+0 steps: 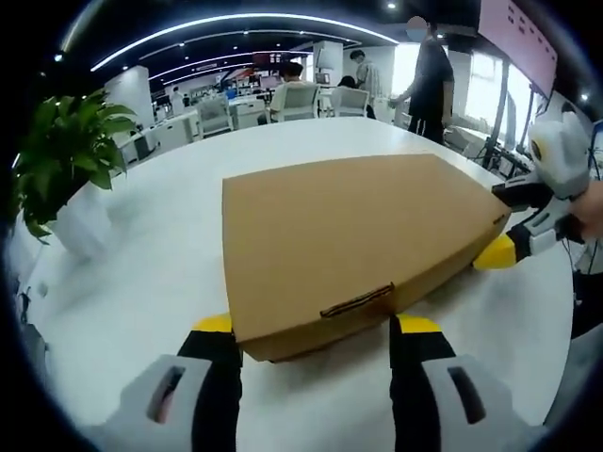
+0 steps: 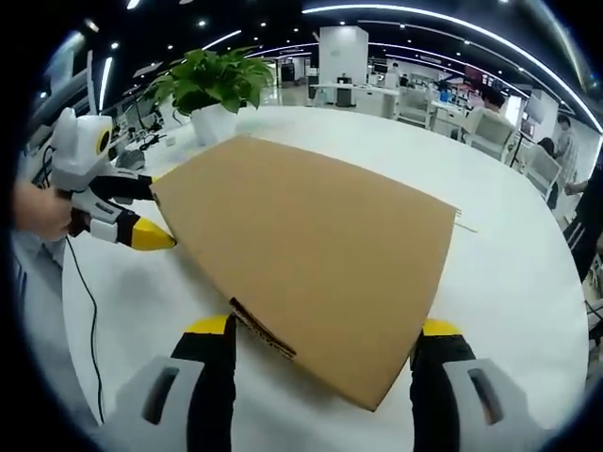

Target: Operate the shoe box by opening the lid, removing the specified soft item, and placing it in the target area until the item is outside and the box remains undamaged.

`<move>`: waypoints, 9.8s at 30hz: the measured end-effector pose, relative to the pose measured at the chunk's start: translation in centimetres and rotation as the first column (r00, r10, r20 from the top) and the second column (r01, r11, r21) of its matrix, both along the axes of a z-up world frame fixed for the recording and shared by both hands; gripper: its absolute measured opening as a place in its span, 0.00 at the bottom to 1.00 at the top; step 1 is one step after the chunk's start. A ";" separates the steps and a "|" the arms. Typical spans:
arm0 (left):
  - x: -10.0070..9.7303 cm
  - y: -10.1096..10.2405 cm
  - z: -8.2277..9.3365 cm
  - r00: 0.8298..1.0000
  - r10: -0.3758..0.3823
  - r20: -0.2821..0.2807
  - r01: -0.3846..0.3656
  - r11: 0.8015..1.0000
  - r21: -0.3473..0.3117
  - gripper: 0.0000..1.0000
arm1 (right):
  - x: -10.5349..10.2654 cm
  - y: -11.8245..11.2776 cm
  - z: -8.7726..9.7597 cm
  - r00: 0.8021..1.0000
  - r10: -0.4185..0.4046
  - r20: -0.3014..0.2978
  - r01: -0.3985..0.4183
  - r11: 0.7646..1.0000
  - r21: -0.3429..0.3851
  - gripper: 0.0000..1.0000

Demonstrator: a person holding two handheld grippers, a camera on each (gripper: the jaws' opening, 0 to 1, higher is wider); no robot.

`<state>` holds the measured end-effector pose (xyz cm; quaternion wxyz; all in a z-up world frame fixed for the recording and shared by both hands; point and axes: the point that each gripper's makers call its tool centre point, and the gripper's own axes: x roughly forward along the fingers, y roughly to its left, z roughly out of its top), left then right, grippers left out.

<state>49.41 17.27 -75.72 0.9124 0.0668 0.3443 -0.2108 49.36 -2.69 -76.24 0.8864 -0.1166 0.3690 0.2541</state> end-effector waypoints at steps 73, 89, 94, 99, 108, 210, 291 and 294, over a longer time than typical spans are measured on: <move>-9.9 0.6 -0.5 0.993 0.111 -0.052 -0.111 0.994 -0.003 0.59 | -8.9 0.7 0.3 0.998 0.066 -0.009 -0.066 0.997 -0.034 0.75; -12.6 0.6 -0.9 0.990 0.131 -0.058 -0.132 0.991 -0.009 0.59 | -10.2 0.2 -0.7 0.997 0.079 -0.012 -0.079 0.996 -0.033 0.75; -12.8 0.6 -0.9 0.989 0.138 -0.059 -0.139 0.990 -0.011 0.59 | -10.3 0.1 -0.9 0.997 0.079 -0.015 -0.080 0.996 -0.035 0.75; -12.8 0.6 -1.0 0.988 0.142 -0.063 -0.143 0.990 -0.012 0.59 | -10.2 0.1 -1.1 0.997 0.071 -0.019 -0.071 0.997 -0.039 0.75; -13.5 1.0 -1.0 0.987 0.141 -0.072 -0.142 0.990 -0.014 0.58 | -11.0 0.4 -1.1 0.997 0.071 -0.014 -0.072 0.997 -0.026 0.75; -19.3 1.5 3.2 0.955 0.162 -0.248 -0.272 0.808 -0.522 0.99 | -16.2 -1.2 4.0 0.971 -0.226 -0.078 0.239 0.929 0.284 0.85; -19.0 2.8 1.2 0.623 0.272 -0.733 -0.729 -0.138 -0.671 0.64 | -17.8 0.1 3.1 0.642 -0.278 -0.715 0.740 -0.018 0.672 0.63; -18.9 2.5 1.3 0.638 0.266 -0.723 -0.724 -0.112 -0.680 0.65 | -17.6 0.1 3.1 0.634 -0.268 -0.725 0.741 -0.054 0.669 0.64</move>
